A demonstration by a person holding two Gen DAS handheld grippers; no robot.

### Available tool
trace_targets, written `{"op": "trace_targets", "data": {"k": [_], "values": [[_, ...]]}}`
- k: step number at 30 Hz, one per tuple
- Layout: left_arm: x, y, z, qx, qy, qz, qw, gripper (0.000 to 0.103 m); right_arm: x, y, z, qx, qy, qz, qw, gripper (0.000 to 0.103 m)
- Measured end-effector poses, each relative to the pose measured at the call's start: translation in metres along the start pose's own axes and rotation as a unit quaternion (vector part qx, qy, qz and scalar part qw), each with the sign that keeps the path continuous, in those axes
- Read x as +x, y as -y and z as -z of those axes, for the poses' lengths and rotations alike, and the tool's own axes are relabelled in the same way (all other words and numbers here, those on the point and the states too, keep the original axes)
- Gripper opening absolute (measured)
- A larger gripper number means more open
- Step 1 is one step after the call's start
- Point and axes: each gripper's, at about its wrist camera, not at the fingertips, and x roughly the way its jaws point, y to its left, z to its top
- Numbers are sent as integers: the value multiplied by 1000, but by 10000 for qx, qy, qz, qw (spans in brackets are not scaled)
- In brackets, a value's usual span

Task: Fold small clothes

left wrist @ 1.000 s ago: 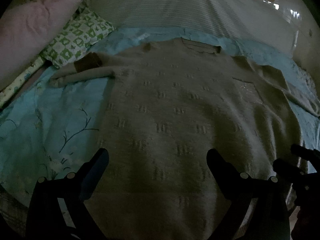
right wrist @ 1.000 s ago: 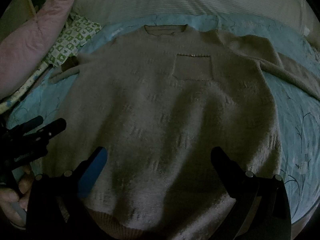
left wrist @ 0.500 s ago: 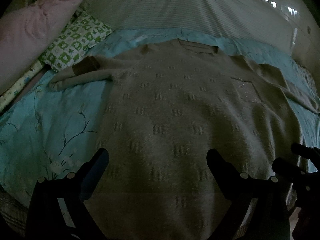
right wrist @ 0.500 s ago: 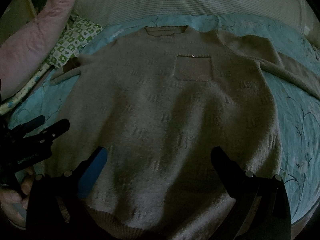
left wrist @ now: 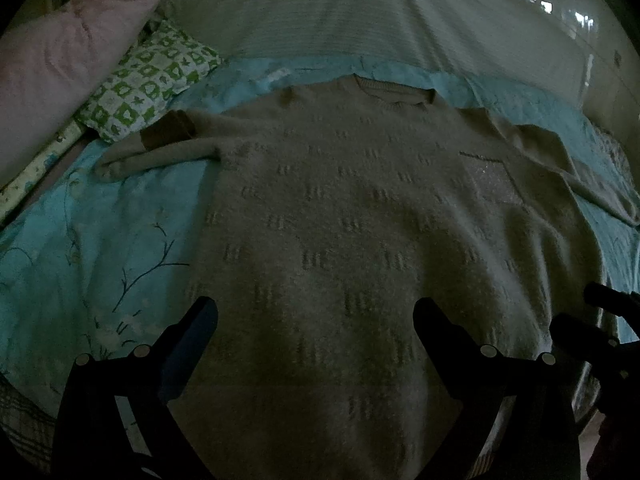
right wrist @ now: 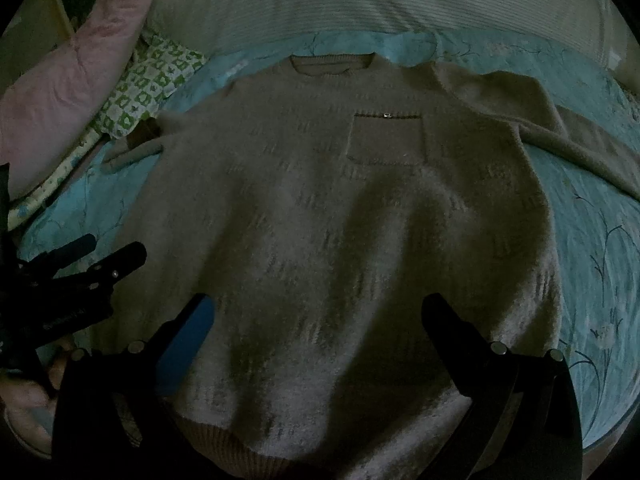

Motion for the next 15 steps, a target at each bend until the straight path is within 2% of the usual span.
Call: {"op": "trace_targets", "data": {"k": [15], "values": [[4, 1, -2, 17, -14, -1, 10000, 99, -1, 2, 0, 49, 24, -30, 10000, 103]]}}
